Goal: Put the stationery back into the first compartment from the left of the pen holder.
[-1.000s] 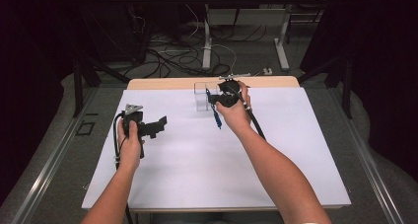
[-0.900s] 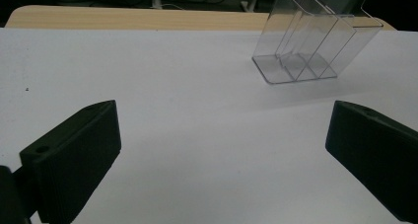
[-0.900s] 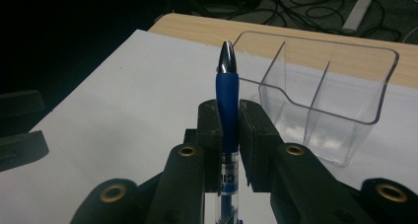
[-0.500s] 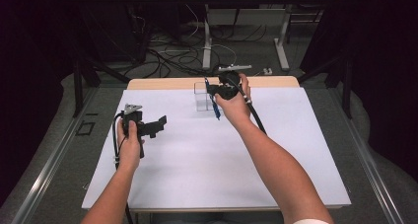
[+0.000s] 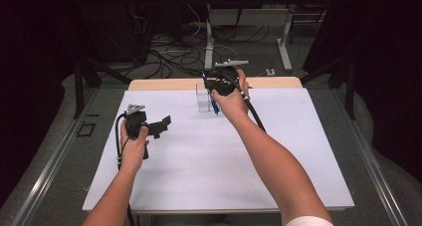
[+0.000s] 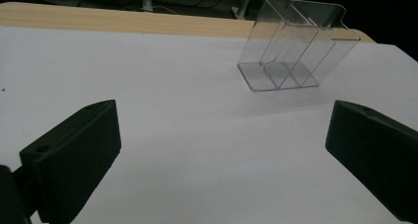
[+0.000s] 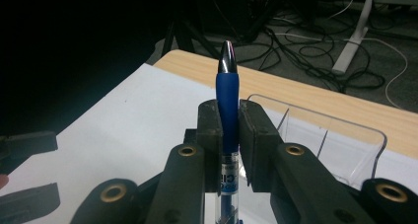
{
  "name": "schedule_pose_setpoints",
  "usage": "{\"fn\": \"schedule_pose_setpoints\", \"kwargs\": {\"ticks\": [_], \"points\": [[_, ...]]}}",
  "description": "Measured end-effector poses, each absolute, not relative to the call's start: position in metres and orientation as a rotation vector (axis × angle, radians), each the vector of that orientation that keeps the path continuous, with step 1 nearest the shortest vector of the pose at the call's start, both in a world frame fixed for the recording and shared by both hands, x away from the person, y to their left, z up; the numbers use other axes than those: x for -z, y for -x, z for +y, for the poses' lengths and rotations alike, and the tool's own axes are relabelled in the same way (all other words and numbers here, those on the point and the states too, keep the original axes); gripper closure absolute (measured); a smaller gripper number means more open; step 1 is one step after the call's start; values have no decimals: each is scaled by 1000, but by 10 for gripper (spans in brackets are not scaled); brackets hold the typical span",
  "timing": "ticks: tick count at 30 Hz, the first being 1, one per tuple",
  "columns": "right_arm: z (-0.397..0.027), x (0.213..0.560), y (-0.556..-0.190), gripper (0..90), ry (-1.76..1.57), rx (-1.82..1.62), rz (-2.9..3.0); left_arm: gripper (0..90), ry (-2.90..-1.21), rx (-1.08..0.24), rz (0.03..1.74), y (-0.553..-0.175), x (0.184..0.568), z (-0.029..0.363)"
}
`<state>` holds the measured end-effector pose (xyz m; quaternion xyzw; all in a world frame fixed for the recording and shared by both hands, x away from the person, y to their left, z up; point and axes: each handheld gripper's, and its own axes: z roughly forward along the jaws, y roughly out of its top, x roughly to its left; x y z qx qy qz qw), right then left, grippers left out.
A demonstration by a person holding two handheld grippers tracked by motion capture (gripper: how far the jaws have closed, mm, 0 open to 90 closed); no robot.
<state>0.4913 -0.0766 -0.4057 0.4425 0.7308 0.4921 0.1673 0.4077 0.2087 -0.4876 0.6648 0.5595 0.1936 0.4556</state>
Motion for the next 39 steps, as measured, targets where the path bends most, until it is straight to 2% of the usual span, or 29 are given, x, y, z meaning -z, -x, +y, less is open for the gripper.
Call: {"fn": "schedule_pose_setpoints", "kwargs": {"ticks": [10, 13, 16, 21, 26, 32, 39], "points": [[-77, 406, -489, 801, -1242, -1415, 2067, 8, -1630, -425, 1326, -407, 481, 198], [-77, 405, -486, 801, -1223, -1418, 2074, 63, -1601, -384, 1312, -407, 474, 194], [-77, 403, -484, 801, -1211, -1437, 2068, 174, -1593, -354, 1276, -408, 469, 187], [-75, 405, -479, 802, -1180, -1434, 2081, 268, -1625, -318, 1227, -412, 464, 171], [-75, 409, -476, 801, -1177, -1447, 2090, 332, -1631, -294, 1194, -416, 460, 162], [-76, 409, -473, 801, -1182, -1455, 2089, 351, -1624, -281, 1185, -421, 451, 155], [-77, 407, -470, 801, -1175, -1466, 2089, 419, -1622, -201, 1165, -428, 447, 146]]}}
